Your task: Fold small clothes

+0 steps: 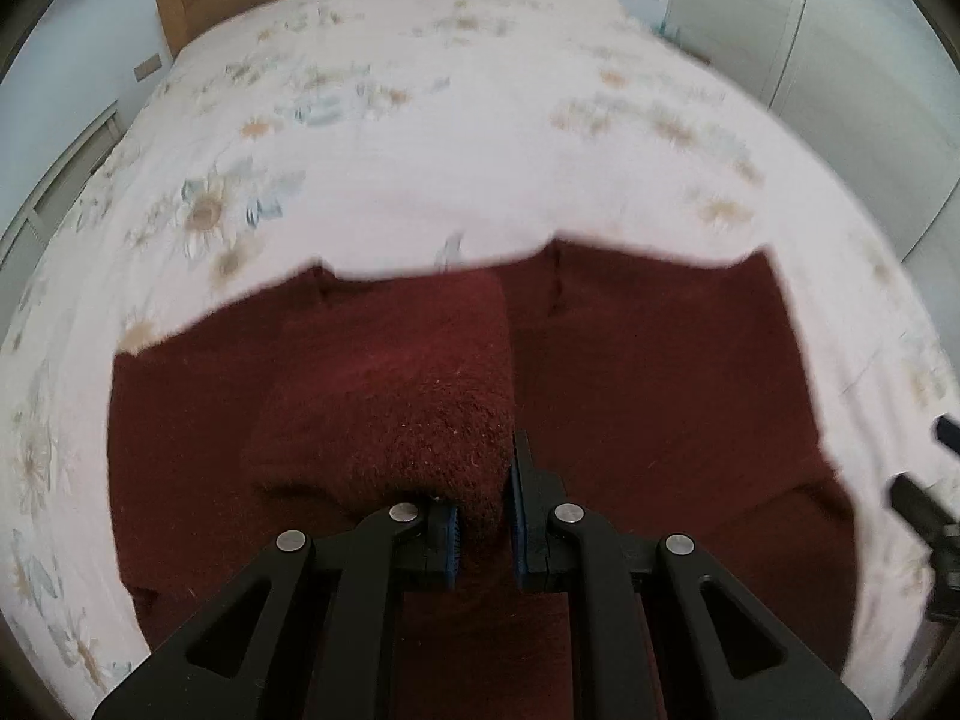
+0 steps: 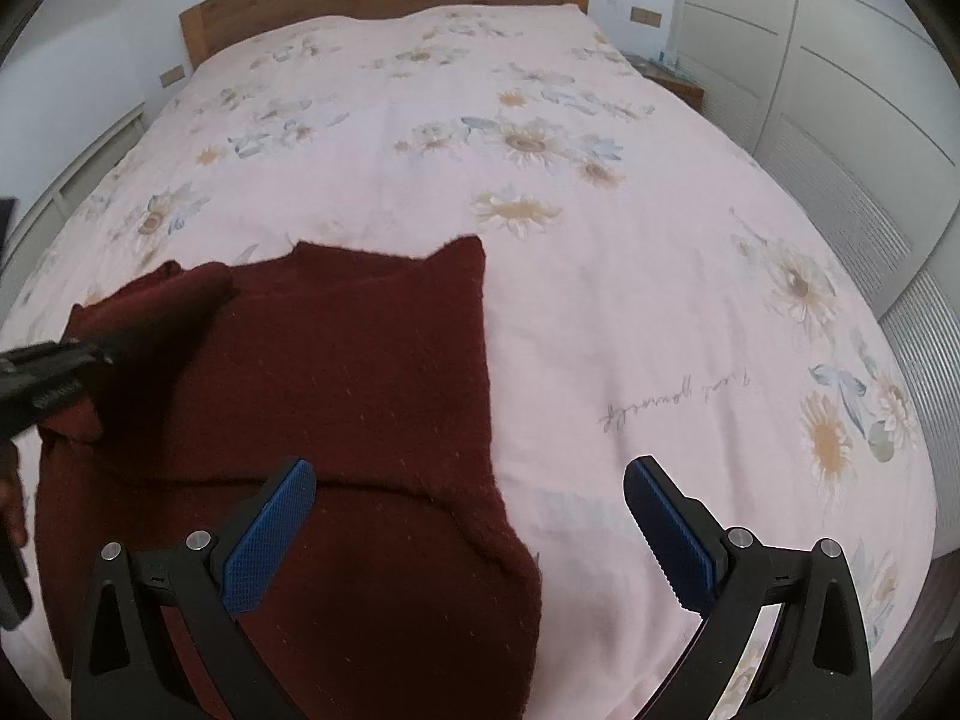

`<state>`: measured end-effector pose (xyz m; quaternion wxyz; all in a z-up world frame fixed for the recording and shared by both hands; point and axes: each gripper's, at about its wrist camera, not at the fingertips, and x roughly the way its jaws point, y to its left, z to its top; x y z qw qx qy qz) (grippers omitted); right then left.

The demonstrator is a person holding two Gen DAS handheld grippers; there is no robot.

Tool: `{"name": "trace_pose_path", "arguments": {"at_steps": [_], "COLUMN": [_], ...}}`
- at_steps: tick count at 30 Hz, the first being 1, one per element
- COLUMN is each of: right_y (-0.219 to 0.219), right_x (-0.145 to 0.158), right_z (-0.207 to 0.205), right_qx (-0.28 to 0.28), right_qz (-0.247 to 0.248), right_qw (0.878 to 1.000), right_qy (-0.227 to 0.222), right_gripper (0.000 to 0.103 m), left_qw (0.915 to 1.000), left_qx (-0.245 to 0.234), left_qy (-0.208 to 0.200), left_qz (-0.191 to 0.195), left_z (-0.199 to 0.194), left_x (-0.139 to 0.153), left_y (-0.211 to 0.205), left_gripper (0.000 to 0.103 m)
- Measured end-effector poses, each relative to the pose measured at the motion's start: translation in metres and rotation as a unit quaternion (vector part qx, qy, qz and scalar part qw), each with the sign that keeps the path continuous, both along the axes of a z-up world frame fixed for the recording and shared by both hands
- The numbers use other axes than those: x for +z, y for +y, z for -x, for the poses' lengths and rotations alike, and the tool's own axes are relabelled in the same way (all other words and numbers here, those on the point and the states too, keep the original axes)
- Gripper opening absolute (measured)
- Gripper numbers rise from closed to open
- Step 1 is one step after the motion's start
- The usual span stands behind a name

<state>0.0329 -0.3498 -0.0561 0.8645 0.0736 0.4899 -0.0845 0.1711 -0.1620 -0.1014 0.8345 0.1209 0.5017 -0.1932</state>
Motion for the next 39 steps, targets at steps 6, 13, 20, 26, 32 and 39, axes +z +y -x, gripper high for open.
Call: {"name": "trace_pose_path", "arguments": {"at_steps": [6, 13, 20, 26, 32, 39], "right_y": [0.000, 0.005, 0.008, 0.013, 0.021, 0.043], "right_x": [-0.015, -0.017, -0.010, -0.008, -0.012, -0.012], "right_z": [0.005, 0.008, 0.011, 0.014, 0.011, -0.002], "right_qx": [0.002, 0.004, 0.007, 0.009, 0.017, 0.042], "right_qz": [-0.010, -0.019, -0.018, -0.017, -0.015, -0.008], "right_qw": [1.000, 1.000, 1.000, 1.000, 1.000, 0.999], "right_qy": [0.014, 0.013, 0.004, 0.003, 0.008, 0.013], "right_gripper": [0.103, 0.103, 0.103, 0.103, 0.103, 0.103], "left_qw": [0.9991, 0.9977, 0.9988, 0.9991, 0.9980, 0.9925], "left_qx": [-0.007, -0.004, -0.017, -0.022, 0.017, 0.087], "left_qy": [0.017, 0.052, 0.044, 0.037, 0.038, 0.048], "left_qz": [-0.038, -0.042, -0.014, -0.001, -0.048, -0.071], "left_z": [-0.002, -0.005, 0.001, 0.010, 0.008, -0.011], "left_x": [-0.030, -0.023, -0.008, 0.001, -0.005, -0.037], "left_y": [0.007, 0.018, 0.041, 0.088, 0.155, 0.217], "left_gripper": [0.015, 0.050, 0.095, 0.102, 0.102, 0.097]}}
